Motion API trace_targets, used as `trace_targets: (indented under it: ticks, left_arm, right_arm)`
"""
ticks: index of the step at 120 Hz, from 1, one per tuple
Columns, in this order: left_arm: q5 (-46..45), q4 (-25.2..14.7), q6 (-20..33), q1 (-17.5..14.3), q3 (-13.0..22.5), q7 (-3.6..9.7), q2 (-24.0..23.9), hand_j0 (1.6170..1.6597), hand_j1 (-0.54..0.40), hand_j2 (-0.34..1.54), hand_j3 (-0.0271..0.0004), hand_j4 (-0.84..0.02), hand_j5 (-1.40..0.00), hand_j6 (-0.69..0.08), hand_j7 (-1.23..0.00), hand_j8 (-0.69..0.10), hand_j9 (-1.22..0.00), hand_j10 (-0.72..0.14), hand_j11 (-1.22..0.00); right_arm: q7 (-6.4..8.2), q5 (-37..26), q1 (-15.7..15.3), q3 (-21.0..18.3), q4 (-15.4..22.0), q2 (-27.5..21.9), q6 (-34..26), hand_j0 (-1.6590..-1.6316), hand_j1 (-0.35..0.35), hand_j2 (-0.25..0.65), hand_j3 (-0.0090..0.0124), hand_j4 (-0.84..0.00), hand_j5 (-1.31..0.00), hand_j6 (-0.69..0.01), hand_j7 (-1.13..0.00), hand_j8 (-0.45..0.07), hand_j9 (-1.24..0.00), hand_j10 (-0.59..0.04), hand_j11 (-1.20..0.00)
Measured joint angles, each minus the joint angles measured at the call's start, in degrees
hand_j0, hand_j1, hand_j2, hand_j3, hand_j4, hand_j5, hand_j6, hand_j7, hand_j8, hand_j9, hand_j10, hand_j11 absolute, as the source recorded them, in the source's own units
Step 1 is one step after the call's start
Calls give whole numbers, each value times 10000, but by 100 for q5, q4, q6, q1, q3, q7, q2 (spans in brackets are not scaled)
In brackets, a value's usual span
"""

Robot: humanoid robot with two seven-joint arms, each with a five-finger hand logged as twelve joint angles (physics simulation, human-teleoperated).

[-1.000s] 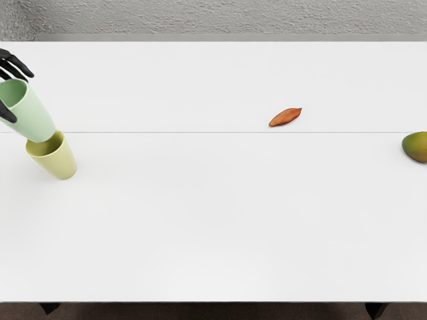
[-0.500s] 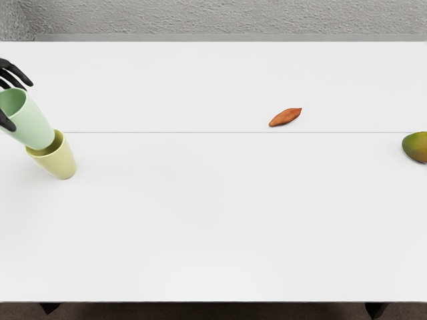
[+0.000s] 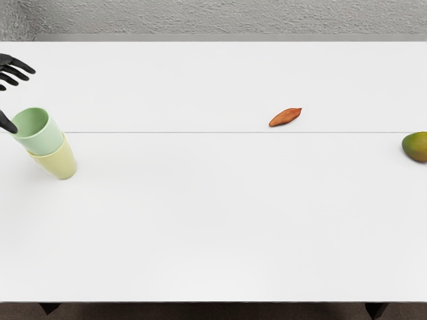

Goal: Pick up cup and place in cup with left hand

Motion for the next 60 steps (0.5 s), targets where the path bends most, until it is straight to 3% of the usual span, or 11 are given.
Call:
trace_targets:
  ticks: [21,36,46,60]
  left_arm:
    - [-61,-32,-295,-9,-85,-460,-49,16580,2071,425,0,-1344,-1665,-1339,-1662,-1288,-1649,-1348,-1653]
    - [-670,-66,-1058,0,-406,-850,-1,16580,2615,260,0,-871,-1039,-876,-1035,-847,-1026,-869,-1026]
    - [-1156,-70,-1510,-5,-603,-974,11,16580,2831,191,0,-672,-785,-681,-781,-661,-775,-670,-774]
    - [-1434,-64,-2033,-4,-789,-1037,2,16580,3041,125,0,-477,-540,-488,-536,-476,-531,-475,-529]
  right_arm:
    - [0,0,0,0,0,0,0,-16581,-3491,0,0,-4,-1,-6,0,-5,0,-3,0]
    - [-1,0,1,-1,0,0,0,-16581,-3491,0,0,-4,-1,-6,0,-5,0,-3,0]
    - [-1,0,0,1,0,0,0,-16581,-3491,0,0,-4,-1,-6,0,-5,0,-3,0]
    - [0,0,1,0,0,0,0,-16581,-3491,0,0,-4,-1,-6,0,-5,0,-3,0]
